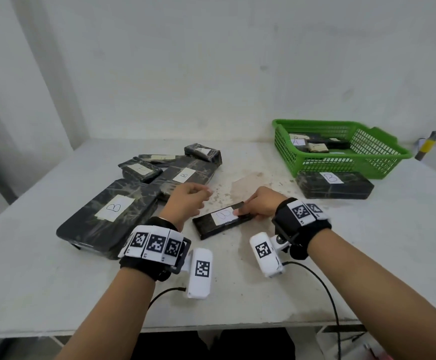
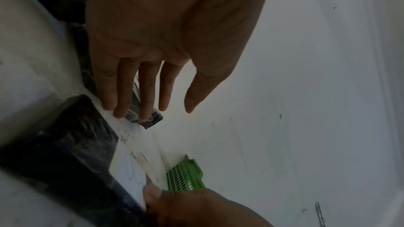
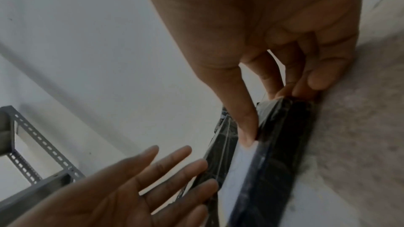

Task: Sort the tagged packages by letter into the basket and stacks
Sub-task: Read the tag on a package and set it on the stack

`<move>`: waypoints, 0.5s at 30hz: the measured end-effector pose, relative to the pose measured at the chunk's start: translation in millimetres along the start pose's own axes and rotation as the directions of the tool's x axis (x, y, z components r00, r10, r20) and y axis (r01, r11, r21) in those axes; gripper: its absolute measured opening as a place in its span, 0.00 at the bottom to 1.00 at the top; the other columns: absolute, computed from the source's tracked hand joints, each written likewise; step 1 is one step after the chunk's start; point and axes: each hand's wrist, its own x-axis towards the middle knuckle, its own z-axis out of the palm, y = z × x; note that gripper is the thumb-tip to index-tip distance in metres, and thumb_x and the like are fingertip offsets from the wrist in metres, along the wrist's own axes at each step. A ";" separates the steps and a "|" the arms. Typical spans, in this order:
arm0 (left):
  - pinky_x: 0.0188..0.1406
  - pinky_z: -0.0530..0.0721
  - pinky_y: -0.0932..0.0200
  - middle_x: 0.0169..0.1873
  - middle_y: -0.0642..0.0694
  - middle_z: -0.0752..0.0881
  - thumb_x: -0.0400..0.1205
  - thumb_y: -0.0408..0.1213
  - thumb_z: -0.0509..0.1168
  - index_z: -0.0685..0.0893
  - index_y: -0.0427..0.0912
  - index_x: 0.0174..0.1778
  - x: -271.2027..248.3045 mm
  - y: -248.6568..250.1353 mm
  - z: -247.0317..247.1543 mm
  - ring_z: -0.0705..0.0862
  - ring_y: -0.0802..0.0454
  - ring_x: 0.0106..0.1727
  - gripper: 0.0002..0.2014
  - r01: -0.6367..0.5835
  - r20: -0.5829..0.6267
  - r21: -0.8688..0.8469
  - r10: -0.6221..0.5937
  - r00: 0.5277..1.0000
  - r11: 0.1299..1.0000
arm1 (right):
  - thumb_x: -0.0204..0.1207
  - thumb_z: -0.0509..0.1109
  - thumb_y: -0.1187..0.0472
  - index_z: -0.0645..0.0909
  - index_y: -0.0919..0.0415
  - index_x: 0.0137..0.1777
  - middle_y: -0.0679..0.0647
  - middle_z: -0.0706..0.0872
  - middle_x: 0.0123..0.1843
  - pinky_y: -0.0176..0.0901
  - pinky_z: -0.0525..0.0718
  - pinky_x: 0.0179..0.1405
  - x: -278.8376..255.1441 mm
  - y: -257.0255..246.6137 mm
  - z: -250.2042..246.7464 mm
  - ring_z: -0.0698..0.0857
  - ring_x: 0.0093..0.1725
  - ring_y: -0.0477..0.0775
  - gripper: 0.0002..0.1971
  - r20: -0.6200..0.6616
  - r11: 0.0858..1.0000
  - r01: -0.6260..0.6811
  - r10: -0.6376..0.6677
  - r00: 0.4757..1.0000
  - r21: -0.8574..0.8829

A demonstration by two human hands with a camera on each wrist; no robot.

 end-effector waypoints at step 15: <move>0.40 0.87 0.58 0.51 0.42 0.89 0.82 0.36 0.71 0.85 0.40 0.59 34.3 5.5 0.2 0.87 0.51 0.46 0.10 -0.054 0.013 -0.179 0.058 0.998 0.982 | 0.75 0.75 0.69 0.84 0.60 0.39 0.49 0.89 0.30 0.31 0.83 0.28 27.3 20.3 -21.4 0.84 0.26 0.42 0.06 0.055 0.658 -0.020 -0.032 0.998 0.753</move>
